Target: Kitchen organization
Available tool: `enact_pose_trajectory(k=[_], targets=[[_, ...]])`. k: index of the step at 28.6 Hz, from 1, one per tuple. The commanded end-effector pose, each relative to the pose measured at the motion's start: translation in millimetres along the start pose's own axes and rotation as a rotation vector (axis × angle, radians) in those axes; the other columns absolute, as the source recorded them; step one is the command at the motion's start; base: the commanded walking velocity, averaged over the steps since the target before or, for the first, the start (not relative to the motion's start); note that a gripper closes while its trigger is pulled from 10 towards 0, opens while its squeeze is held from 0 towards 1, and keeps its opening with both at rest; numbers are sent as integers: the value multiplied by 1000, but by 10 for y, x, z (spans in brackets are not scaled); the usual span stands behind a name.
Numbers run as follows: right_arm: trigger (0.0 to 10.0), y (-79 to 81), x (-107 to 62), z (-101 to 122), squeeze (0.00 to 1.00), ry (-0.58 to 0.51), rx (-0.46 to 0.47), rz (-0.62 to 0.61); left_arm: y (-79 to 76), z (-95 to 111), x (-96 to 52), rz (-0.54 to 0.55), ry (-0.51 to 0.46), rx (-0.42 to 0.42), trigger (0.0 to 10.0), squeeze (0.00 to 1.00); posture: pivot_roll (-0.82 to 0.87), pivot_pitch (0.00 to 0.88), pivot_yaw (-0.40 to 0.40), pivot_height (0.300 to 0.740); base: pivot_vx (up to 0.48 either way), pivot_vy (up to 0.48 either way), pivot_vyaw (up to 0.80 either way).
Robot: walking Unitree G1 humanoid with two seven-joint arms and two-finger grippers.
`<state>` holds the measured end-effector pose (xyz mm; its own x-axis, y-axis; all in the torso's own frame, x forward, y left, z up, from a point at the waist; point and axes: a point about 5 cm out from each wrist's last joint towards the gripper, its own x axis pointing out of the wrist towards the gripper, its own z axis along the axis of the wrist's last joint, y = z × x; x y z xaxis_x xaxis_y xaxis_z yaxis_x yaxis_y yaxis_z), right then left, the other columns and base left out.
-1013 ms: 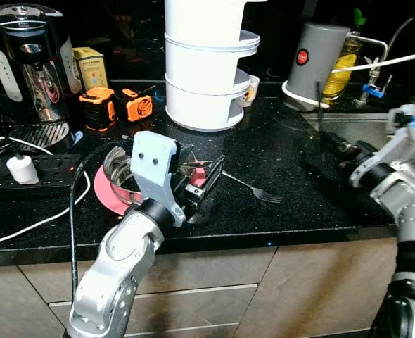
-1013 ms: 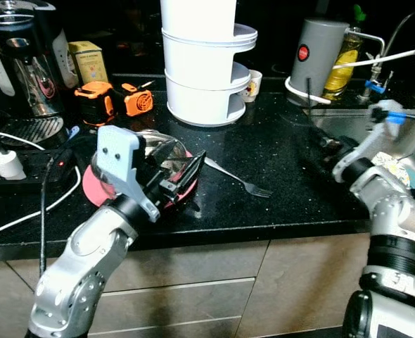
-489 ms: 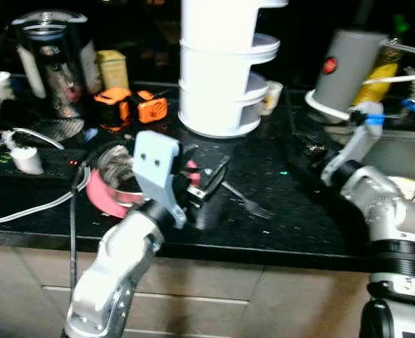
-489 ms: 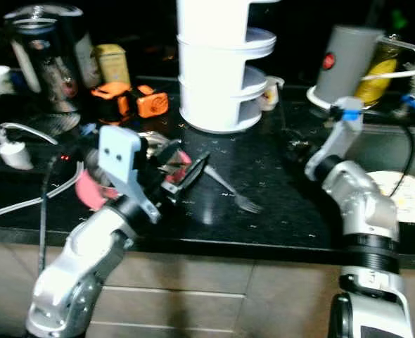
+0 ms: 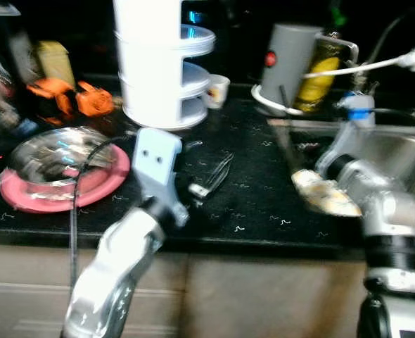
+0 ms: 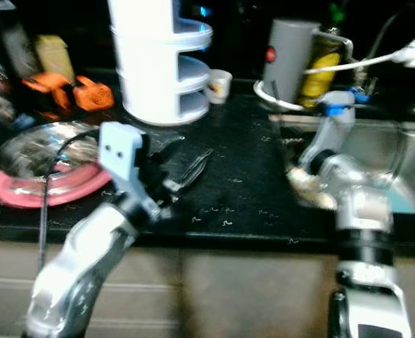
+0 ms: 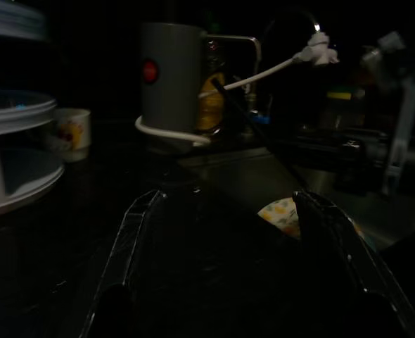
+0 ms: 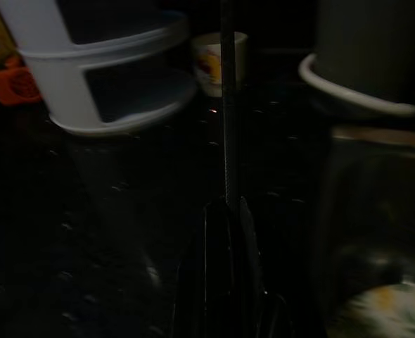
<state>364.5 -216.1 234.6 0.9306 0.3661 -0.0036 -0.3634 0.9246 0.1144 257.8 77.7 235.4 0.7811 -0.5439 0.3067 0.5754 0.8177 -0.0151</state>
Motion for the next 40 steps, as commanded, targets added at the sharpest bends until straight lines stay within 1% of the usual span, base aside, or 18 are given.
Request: enact_pose_trajectory(k=[1, 2, 6, 8, 9, 19, 20, 21, 22, 26, 29, 30, 31, 32, 33, 34, 37, 40], targets=[[10000, -3, 7, 14, 0, 9, -61, -23, -15, 18, 4, -1, -8, 3, 10000, 0, 25, 0, -88, 740, 0, -255, 0], [10000, -3, 7, 14, 0, 9, -61, -23, -15, 18, 4, -1, -8, 3, 10000, 0, 25, 0, -88, 740, 0, -255, 0], [10000, -10, 87, -38, 0, 79, -199, -126, 11, 2, 6, 23, -11, 3, 10000, 0, 20, 0, -92, 740, 0, 0, 0], [10000, -12, 102, -47, 0, 91, -222, -148, 10, 2, 4, 22, -12, 2, 10000, 0, 20, 0, -92, 740, 0, 0, 0], [10000, -4, 137, -78, 0, 125, -286, -179, 5, -2, -1, 21, -12, -1, 10000, 0, 21, 0, -94, 740, 0, 0, 0], [10000, 21, 163, -125, 0, 161, -332, -184, 2, -4, -5, 19, -12, -1, 10000, 0, 22, 0, -95, 740, 0, 0, 0], [10000, -10, 162, -195, 90, 207, -375, -220, 6, -6, -10, 23, -11, 1, 10000, 0, 27, 0, -97, 740, 0, 0, 0], [10000, -41, 153, -247, 1000, 242, -425, -248, 17, -9, -16, 33, -7, 7, 10000, 0, 27, 0, -97, 740, 0, 0, 0], [10000, -63, 145, -277, 1000, 264, -457, -267, 26, -10, -20, 40, -4, 12, 10000, 0, 27, 0, -95, 740, 0, 0, 0], [10000, -46, 154, -285, 1000, 244, -445, -276, 103, -23, -41, 92, 12, 36, 10000, 0, 28, 0, -94, 740, 0, 0, 0], [10000, -30, 176, -233, 1000, 180, -379, -295, 177, -36, -64, 140, 22, 52, 10000, 0, 30, 0, -94, 740, 0, 0, 0], [10000, -12, 191, -208, 941, 151, -349, -289, 199, -36, -73, 155, 24, 57, 10000, 0, 30, 0, -92, 740, 0, 0, 0], [10000, -12, 191, -208, 941, 151, -349, -289, 199, -36, -73, 155, 24, 57, 10000, 0, 30, 0, -92, 740, 0, 0, 0], [10000, 69, 213, -72, 0, 11, -294, -253, 229, -38, -88, 175, 27, 64, 10000, 0, 30, 0, -91, 740, 0, 0, 0], [10000, 69, 213, -72, 0, 11, -294, -253, 229, -38, -88, 175, 27, 64, 10000, 0, 30, 0, -91, 740, 0, 0, 0], [10000, 103, 209, -9, 0, -56, -278, -234, 238, -38, -91, 181, 28, 67, 10000, 0, 30, 0, -91, 740, 0, 0, 0], [10000, 295, 182, 53, 0, -129, -133, -11, 280, -29, -110, 224, 25, 82, 10000, 0, 32, 0, -92, 740, 0, 0, 0], [10000, 497, 161, 57, 0, -165, -131, 135, 361, -35, -159, 296, 32, 111, 10000, 0, 33, 0, -92, 740, 0, 0, 681]])
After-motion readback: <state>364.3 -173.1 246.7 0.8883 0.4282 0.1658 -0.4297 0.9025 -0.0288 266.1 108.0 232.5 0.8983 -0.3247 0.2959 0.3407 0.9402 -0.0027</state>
